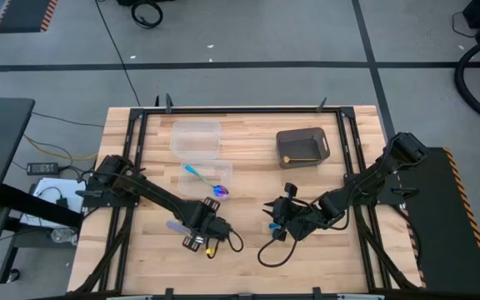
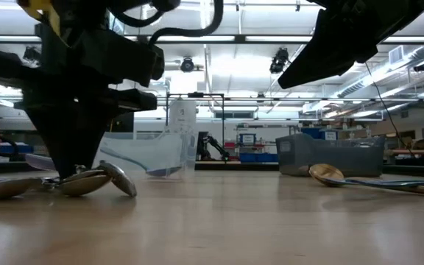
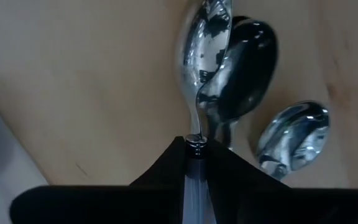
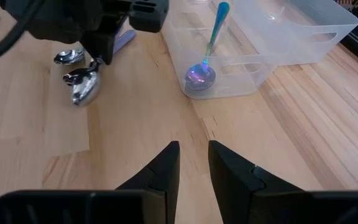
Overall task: Sort silverware by color (type)
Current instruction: Put the purple spoon into the top transparent bin
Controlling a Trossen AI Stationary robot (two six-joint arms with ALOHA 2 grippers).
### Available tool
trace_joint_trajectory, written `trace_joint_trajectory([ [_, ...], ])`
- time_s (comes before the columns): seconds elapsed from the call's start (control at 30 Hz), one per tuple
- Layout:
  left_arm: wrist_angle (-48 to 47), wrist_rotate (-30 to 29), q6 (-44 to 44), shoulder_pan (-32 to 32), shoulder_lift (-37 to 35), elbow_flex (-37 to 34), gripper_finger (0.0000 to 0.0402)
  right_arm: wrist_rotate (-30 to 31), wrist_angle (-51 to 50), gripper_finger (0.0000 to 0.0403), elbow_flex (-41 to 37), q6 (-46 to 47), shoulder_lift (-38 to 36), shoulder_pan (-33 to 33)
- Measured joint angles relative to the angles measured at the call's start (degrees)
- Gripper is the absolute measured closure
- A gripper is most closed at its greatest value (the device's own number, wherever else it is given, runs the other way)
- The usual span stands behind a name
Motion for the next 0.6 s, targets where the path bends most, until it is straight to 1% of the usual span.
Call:
trace_joint_trajectory([
  [0.27, -1.71, -0.79, 1.23, 0.83, -1.21, 0.01, 0.0356, 0.02, 0.02, 0.0308, 0.0, -0.04, 0.0, 0.0],
  [0.47, -2.61, -3.41, 1.01, 2.66, -6.54, -0.01, 0.0357, 0.02, 0.22, 0.0308, -0.02, -0.04, 0.0, 0.0],
  [0.6, -4.9, -5.94, 1.05, 3.91, -10.52, 0.01, 0.0357, 0.02, 0.31, 0.0308, -0.02, -0.05, 0.0, 0.0],
])
